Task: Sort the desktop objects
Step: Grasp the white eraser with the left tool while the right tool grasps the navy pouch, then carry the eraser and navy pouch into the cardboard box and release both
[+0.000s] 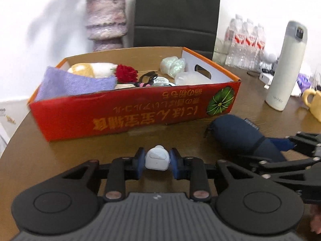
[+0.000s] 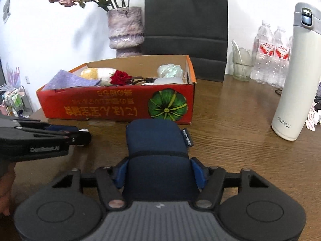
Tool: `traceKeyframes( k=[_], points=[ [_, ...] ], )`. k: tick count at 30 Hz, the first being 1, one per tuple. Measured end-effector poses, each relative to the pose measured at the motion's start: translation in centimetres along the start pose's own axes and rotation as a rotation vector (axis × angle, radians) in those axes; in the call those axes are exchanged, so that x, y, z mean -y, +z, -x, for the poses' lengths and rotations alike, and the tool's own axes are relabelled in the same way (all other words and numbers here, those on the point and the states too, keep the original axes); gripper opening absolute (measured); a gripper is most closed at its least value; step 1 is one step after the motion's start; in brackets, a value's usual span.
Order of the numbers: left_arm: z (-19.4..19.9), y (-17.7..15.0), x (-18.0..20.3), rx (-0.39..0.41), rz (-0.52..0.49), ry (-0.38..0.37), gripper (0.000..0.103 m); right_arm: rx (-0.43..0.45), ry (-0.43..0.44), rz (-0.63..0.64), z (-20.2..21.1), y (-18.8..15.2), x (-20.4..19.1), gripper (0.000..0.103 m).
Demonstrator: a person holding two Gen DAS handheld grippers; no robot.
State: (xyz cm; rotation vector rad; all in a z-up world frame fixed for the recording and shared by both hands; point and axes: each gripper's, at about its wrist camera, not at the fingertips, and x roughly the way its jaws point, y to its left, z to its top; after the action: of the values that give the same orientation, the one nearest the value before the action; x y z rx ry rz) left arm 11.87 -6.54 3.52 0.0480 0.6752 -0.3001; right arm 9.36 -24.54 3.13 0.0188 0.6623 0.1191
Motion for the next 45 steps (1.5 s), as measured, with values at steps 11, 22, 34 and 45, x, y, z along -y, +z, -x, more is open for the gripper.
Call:
traceKeyframes(
  k=[11,22,34,45],
  points=[
    [7.6,-4.5,-1.1,0.011,0.122,0.091,0.028,0.003,0.06,0.002,4.2,-3.2,-2.6,0.062],
    [14.3,-6.1,-0.9,0.099,0.136,0.075,0.028,0.054,0.055,0.004,10.3,-5.1,-4.3,0.062],
    [16.1,-5.7,-1.3,0.154,0.142,0.077,0.028,0.148,0.059,-0.011,14.2,-4.2,-4.5,0.062],
    [11.4,2.3,-4.4,0.233,0.098,0.096,0.028,0.205,0.055,-0.044,11.4,1.8,-1.8,0.062]
  ],
)
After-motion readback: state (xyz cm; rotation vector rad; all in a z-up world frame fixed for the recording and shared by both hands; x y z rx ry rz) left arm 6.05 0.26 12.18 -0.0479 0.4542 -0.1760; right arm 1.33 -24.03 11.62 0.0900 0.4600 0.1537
